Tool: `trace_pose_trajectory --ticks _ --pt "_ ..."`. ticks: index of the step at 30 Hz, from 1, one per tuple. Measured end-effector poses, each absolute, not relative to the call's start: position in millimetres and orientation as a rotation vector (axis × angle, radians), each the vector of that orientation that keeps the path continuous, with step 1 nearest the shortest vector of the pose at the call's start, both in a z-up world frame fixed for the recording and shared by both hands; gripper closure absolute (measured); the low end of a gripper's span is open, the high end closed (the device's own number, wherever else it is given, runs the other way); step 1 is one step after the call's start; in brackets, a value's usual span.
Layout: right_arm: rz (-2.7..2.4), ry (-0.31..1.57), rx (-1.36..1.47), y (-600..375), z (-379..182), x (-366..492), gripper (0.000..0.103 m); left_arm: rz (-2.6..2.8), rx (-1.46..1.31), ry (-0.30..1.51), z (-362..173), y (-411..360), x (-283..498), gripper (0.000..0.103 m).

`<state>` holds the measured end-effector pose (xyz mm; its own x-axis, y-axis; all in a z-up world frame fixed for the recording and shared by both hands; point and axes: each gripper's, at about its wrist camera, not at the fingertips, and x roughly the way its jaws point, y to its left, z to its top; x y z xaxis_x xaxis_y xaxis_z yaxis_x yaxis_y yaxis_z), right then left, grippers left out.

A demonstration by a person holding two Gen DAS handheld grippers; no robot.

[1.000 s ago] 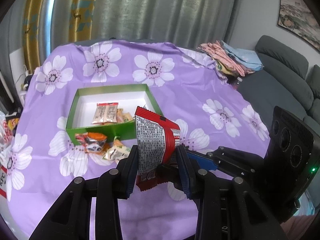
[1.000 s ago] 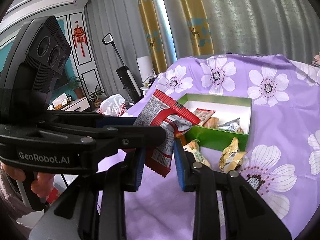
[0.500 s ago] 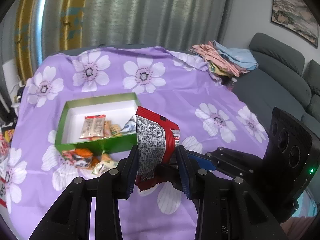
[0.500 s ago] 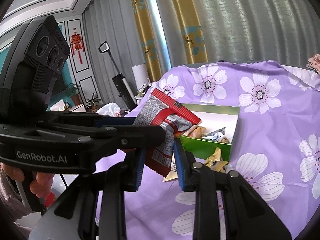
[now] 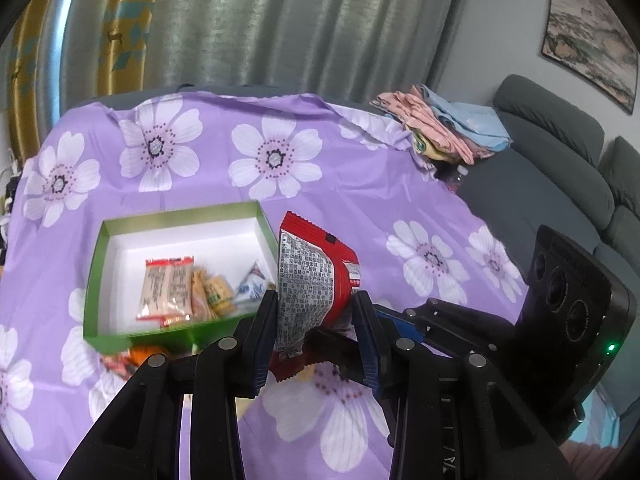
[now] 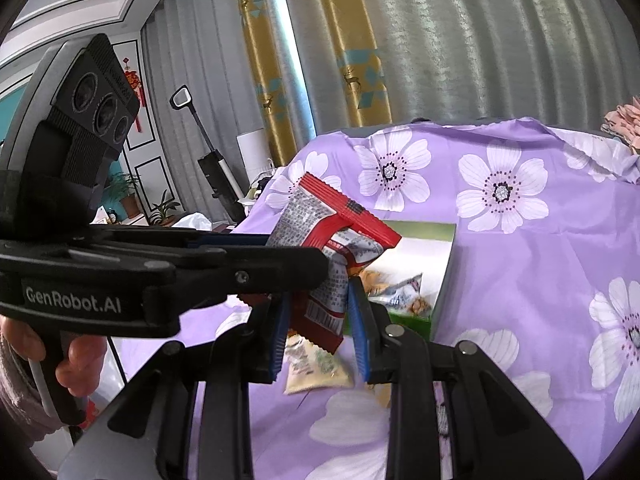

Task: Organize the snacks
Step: 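Carry the red snack bag with the left gripper over the box, then lower the red snack bag into the box and open the left gripper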

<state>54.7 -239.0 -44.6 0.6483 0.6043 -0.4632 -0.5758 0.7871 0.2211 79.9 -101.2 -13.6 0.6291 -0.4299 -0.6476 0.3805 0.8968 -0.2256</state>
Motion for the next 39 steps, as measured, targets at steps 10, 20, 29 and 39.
trace_pose_trajectory --ticks 10,20,29,39 --pt "0.668 0.555 0.038 -220.2 -33.3 117.7 0.074 -0.471 -0.112 0.78 -6.3 -82.3 144.9 0.066" --pt "0.657 0.666 0.04 -203.6 -67.8 162.5 0.074 -0.447 -0.195 0.886 -55.0 -63.2 188.3 0.066" --pt "0.641 0.8 0.042 -191.0 -108.8 180.2 0.073 -0.427 -0.257 0.983 -99.5 -51.2 206.0 0.066" --pt "0.626 0.859 0.033 -184.9 -125.5 185.9 0.072 -0.411 -0.279 1.03 -118.1 -47.9 211.2 0.066"
